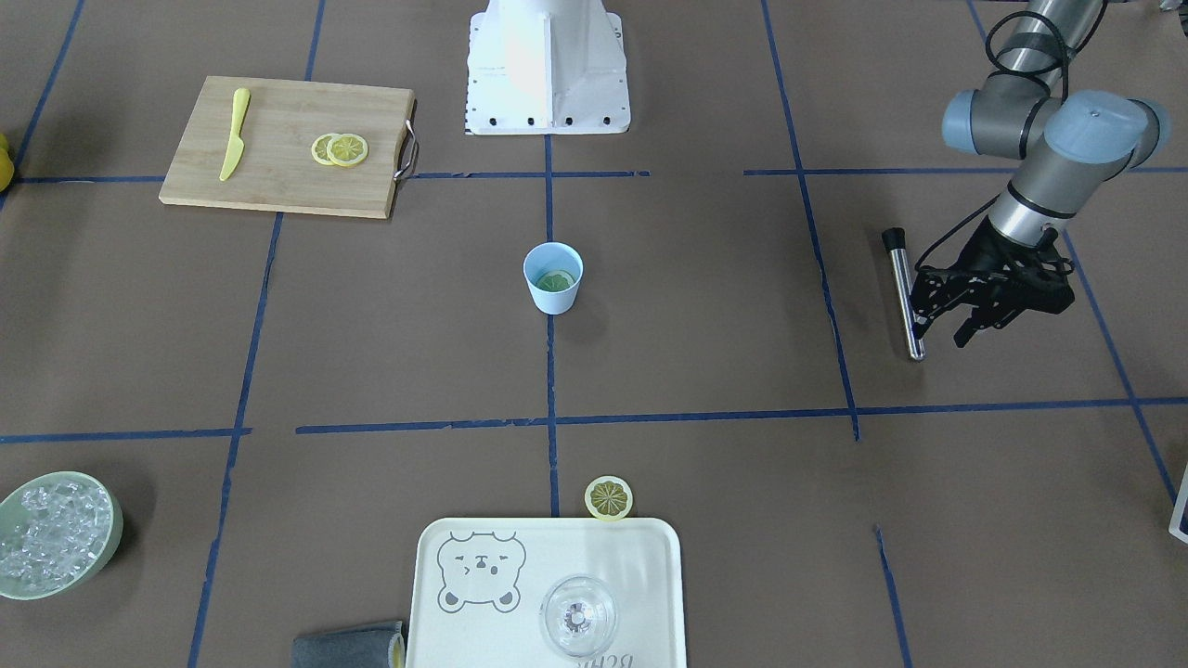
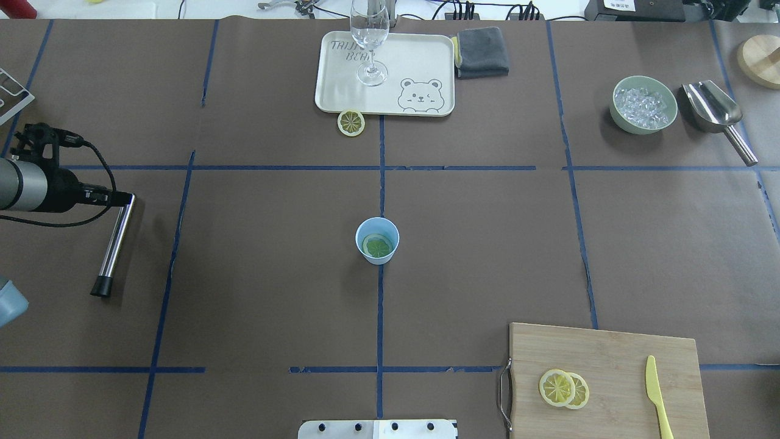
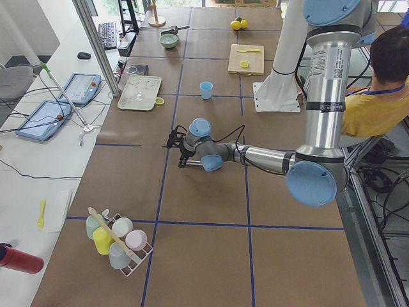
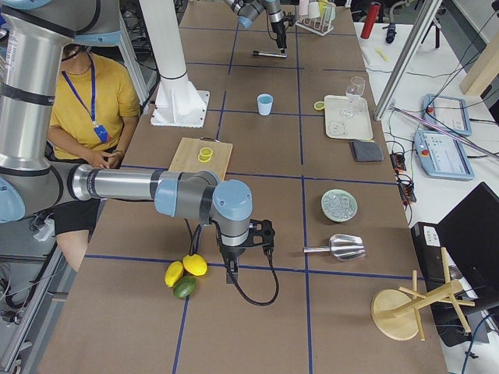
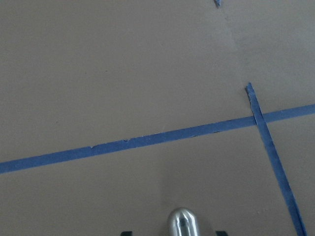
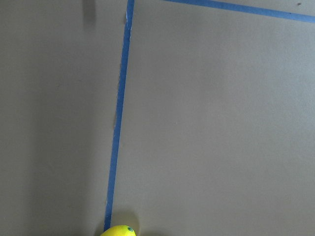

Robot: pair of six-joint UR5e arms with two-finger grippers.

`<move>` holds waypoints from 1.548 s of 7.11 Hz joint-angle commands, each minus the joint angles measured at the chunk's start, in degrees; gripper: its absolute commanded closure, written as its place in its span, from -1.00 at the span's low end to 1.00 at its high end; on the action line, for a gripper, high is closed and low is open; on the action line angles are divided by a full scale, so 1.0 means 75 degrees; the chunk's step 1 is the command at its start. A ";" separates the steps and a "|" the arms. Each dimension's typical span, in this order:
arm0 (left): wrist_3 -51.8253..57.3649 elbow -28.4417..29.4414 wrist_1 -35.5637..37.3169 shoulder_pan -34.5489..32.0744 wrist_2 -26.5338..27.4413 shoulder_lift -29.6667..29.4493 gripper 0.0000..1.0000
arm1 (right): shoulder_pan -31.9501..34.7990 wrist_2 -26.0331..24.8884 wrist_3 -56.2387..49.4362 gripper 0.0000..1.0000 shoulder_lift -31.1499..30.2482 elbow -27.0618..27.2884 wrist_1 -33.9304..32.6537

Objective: Squeeze lemon into cup
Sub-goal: 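Move the left gripper down over the steel muddler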

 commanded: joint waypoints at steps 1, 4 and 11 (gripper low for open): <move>-0.0030 0.0053 -0.0011 0.0188 0.0217 -0.0005 -0.28 | 0.0023 -0.0009 -0.0006 -1.00 -0.0017 -0.0008 0.0000; -0.0135 0.0112 -0.0011 0.0282 0.0368 -0.0017 -0.19 | 0.0046 -0.0009 -0.0006 -1.00 -0.0005 -0.0055 0.0000; -0.0159 0.0124 -0.0011 0.0376 0.0510 -0.0017 0.04 | 0.0058 -0.0021 -0.0006 -1.00 -0.0005 -0.0102 0.0000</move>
